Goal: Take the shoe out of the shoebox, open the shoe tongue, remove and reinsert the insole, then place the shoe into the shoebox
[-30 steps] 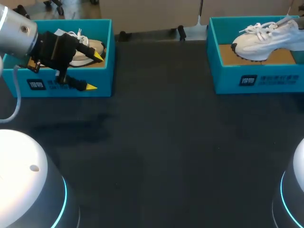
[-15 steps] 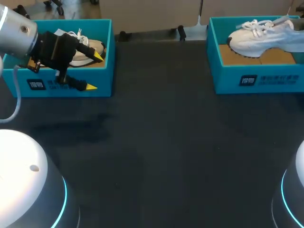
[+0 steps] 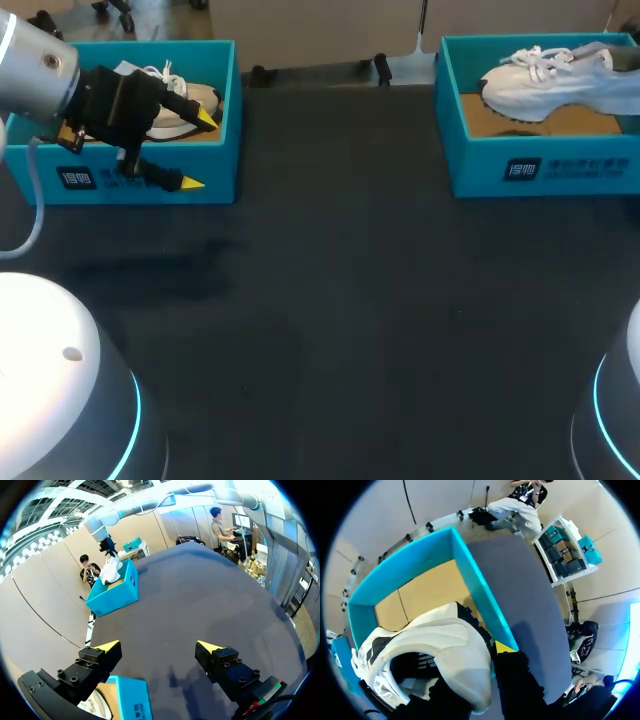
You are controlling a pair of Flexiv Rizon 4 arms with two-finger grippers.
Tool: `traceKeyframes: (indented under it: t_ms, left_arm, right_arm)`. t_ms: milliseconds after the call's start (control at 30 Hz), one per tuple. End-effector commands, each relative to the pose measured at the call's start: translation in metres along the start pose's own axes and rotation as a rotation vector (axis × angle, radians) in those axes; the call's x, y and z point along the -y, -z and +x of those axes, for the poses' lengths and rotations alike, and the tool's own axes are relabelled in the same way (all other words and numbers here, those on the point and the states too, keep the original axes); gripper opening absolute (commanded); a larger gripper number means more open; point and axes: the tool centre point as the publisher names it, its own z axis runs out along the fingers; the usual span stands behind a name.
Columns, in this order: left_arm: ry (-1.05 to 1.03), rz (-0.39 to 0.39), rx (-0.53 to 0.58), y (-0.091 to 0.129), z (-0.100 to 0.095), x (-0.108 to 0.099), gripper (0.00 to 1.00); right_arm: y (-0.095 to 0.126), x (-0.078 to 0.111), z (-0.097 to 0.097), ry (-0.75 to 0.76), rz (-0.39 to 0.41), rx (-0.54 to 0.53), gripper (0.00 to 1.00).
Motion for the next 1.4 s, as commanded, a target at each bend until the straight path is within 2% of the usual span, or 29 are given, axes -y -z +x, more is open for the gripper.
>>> traceKeyframes:
  t_ms: [33,367,1033,1400]
  left_arm:
    - [0.0,-0.003,-0.003,0.0,0.0,0.0,1.0]
    - [0.0,-0.003,-0.003,0.0,0.0,0.0,1.0]
    - [0.0,-0.003,-0.003,0.0,0.0,0.0,1.0]
    - [0.0,-0.003,-0.003,0.0,0.0,0.0,1.0]
  right_arm:
    - [-0.013,0.002,0.003,0.004,0.006,0.008,0.0]
    - [-0.042,0.008,-0.001,-0.006,0.035,0.015,0.0]
    - [-0.074,0.025,-0.003,0.0,0.047,0.056,0.0]
    - [-0.097,0.024,0.003,-0.015,0.053,0.044,0.0]
